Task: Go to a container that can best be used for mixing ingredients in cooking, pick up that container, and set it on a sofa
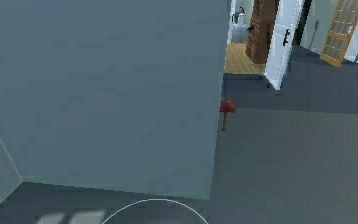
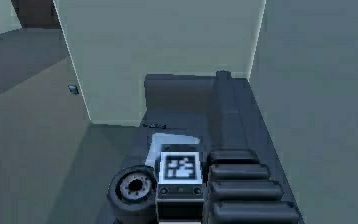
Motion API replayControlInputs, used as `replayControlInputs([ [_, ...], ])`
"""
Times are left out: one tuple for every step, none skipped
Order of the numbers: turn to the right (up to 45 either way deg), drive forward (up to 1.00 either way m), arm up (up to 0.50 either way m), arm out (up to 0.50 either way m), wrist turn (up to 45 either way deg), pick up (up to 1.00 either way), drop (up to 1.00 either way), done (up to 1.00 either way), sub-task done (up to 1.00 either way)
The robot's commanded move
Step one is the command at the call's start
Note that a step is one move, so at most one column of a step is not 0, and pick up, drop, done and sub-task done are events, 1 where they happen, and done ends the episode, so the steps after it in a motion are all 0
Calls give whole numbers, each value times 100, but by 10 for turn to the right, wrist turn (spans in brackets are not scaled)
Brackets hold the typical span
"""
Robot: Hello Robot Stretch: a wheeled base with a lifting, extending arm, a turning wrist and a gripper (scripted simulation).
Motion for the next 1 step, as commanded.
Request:
replayControlInputs([
  [150,0,0,0,0,0,0,0,0],
])
